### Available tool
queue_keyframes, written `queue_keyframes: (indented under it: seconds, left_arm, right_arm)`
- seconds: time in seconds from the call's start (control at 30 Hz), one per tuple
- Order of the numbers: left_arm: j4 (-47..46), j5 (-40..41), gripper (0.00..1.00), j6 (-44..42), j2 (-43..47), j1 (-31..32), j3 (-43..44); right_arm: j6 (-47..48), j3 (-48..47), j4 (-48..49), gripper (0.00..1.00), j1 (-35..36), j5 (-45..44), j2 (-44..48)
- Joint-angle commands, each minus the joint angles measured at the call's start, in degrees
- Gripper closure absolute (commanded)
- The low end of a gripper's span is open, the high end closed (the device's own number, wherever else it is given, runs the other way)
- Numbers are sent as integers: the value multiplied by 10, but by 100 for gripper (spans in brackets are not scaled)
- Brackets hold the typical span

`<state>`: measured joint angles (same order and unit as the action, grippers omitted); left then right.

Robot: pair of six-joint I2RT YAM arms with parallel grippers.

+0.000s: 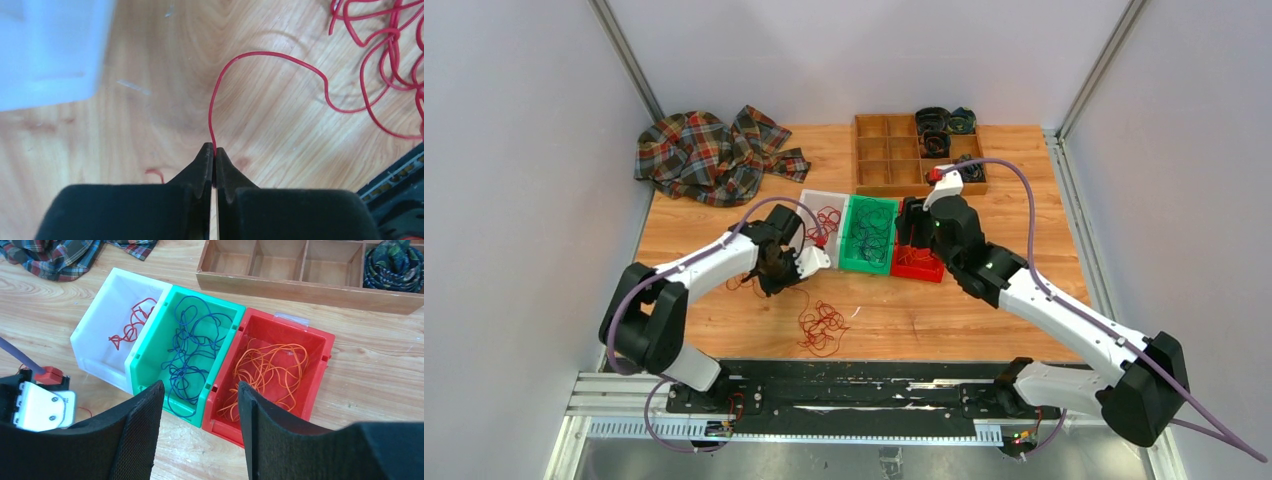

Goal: Untangle the cables

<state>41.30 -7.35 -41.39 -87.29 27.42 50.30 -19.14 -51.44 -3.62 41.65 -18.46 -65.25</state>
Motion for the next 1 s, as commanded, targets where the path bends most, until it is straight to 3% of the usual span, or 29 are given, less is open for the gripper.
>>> queue_keyframes:
  seconds: [0.0, 0.2, 0.43, 0.73, 0.97]
  left_arm:
    - [68, 29, 99, 12, 65, 2, 74]
    - [210, -10, 99, 44, 119, 2, 274]
    - [317, -36, 100, 47, 131, 2, 477]
    - [326, -66, 100, 41, 168, 2, 546]
    - [326, -109, 99, 61, 177, 2, 642]
  right_arm:
    - [-8, 20, 46, 43, 14, 26, 12]
    - [72, 47, 187, 29, 97, 70, 4]
    - [82, 12, 284, 24, 163, 152, -49]
    - [107, -88, 300, 23, 198, 186, -146]
    - [130, -97, 328, 23, 210, 179, -210]
